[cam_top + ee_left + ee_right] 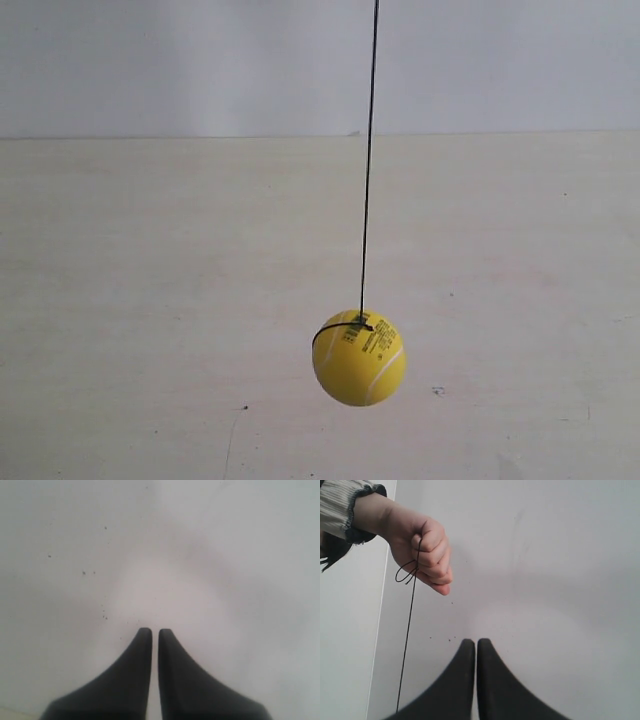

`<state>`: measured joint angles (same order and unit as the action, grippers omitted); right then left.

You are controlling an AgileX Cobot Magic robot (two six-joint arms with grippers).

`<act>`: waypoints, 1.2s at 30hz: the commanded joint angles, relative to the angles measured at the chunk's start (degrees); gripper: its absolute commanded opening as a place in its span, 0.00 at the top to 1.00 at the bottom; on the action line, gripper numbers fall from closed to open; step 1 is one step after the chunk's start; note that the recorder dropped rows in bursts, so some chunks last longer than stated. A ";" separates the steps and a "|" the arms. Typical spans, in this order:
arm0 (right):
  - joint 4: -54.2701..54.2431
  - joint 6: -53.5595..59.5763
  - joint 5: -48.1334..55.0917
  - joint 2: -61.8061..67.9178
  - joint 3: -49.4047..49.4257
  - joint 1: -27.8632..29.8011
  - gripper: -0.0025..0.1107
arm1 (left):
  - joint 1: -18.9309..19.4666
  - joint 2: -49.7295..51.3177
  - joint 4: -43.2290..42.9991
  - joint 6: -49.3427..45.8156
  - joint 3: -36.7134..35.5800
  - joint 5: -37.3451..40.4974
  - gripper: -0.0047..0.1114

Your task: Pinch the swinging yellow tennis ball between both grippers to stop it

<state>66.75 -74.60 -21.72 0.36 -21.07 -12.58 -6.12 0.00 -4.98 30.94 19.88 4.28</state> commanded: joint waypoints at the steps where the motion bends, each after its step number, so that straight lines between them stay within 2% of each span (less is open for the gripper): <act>1: -0.14 -0.05 0.07 -0.36 -0.49 0.02 0.98 | 0.34 0.00 1.17 0.28 -3.63 -0.08 0.92; 21: -0.14 -0.05 -0.32 -0.36 -0.49 0.02 0.98 | 0.34 0.00 2.76 0.28 -19.65 0.06 0.92; 23: -0.14 -0.05 -0.32 -0.36 -0.49 0.02 0.98 | 0.34 0.00 2.76 0.28 -19.88 0.06 0.92; 27: -0.14 -0.05 -0.10 -0.36 -0.49 0.02 0.98 | 0.34 0.00 2.76 0.28 -19.88 5.17 0.92; 36: -0.14 -0.05 -0.22 -0.36 -0.49 0.02 0.98 | 0.34 0.00 2.76 0.28 -19.88 5.29 0.92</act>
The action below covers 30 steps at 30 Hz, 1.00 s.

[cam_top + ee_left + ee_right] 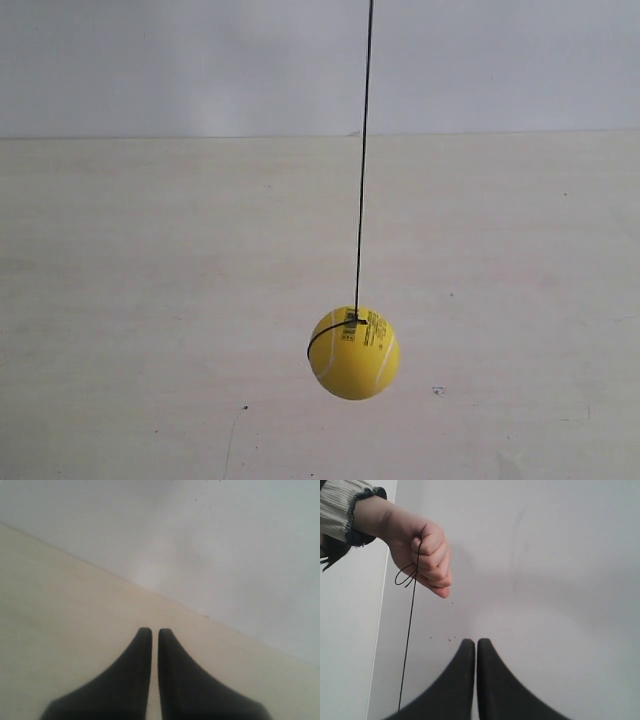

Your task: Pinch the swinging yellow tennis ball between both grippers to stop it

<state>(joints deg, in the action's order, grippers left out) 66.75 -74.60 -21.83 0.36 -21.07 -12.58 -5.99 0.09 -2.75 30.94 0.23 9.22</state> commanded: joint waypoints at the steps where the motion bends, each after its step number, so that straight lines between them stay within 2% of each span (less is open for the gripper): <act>1: -0.14 -0.05 0.00 -0.36 -0.49 0.02 0.98 | 0.21 -0.09 0.52 0.28 -0.23 0.35 0.92; 8: -0.14 -0.05 0.00 -0.36 -0.49 0.02 0.98 | 0.21 -0.09 0.52 0.28 -0.23 8.38 0.92; 30: -0.14 -0.05 0.00 -0.36 -0.49 0.02 0.98 | 0.10 -0.09 0.42 -1.30 -0.23 8.31 0.92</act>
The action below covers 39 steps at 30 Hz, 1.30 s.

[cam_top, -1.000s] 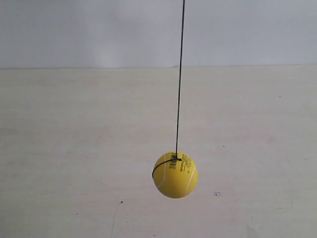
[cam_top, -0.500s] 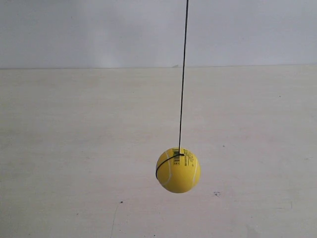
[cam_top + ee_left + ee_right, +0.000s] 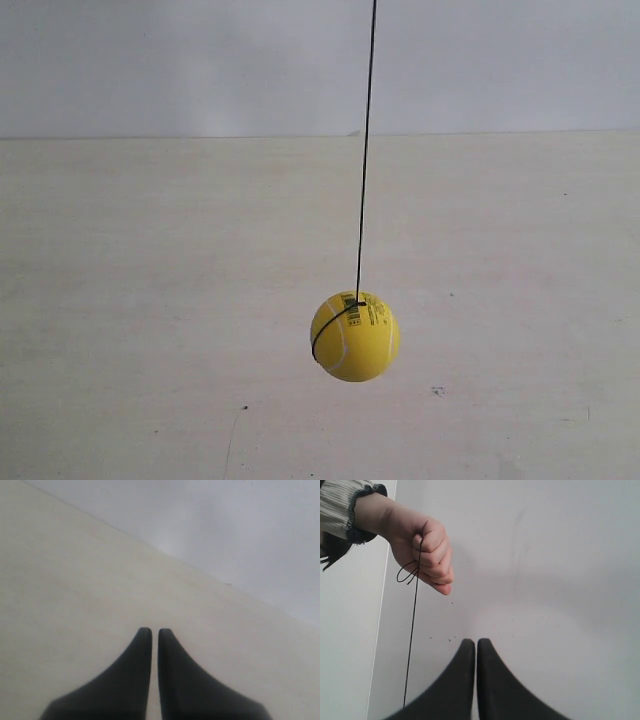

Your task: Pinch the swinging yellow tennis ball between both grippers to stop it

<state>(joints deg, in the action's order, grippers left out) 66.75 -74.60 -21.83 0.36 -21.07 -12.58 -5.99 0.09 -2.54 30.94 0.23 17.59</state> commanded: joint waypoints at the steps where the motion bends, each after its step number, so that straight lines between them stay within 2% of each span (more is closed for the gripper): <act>1: -0.14 -0.05 -0.10 -0.36 -0.49 0.02 0.98 | 0.10 -0.09 0.20 -3.60 -0.23 -0.06 0.92; 8: -0.14 -0.05 -0.10 -0.36 -0.49 0.02 0.98 | 0.10 -0.09 0.20 -27.44 -0.23 -0.06 0.92; 11: -0.14 -0.05 -0.10 -0.36 -0.49 0.02 0.98 | 0.10 -0.09 0.20 -33.50 -0.23 -0.06 0.92; 39: -0.26 -0.05 -0.10 -0.36 -0.49 0.02 0.98 | 0.62 -0.09 0.09 -34.31 -0.23 -0.60 0.92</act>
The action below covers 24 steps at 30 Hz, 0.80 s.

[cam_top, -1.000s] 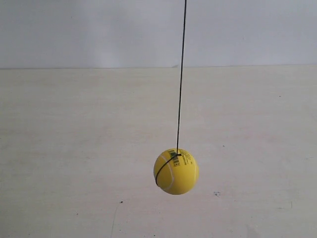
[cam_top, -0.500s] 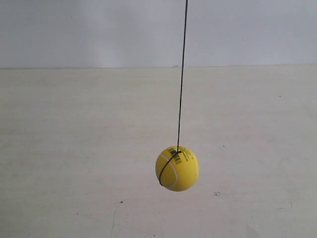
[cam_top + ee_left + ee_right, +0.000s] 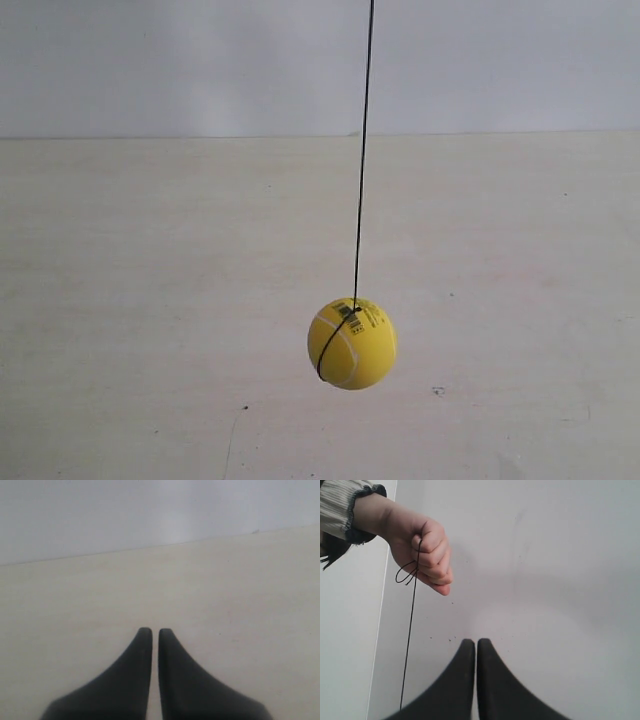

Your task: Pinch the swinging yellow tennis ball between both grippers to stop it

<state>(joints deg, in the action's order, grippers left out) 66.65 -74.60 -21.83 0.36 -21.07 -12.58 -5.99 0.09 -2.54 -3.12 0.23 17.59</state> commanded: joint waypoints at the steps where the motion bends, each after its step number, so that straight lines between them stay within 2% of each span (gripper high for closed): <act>1: -0.16 -0.05 -0.10 -0.36 -0.49 0.02 0.98 | 1.12 -0.09 0.09 -0.24 -0.23 -0.60 0.92; 6: -0.16 -0.05 -0.10 -0.36 -0.49 0.02 0.98 | 2.62 -0.09 -0.02 -0.24 -0.23 -0.60 0.92; 24: -0.15 -0.05 -0.21 -0.36 -0.49 0.02 0.98 | 2.61 -0.09 -0.02 -0.24 -0.23 0.00 0.92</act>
<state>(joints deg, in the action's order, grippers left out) 66.65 -74.60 -21.83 0.36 -21.07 -12.58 -3.49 0.09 -2.54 -3.12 0.23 17.59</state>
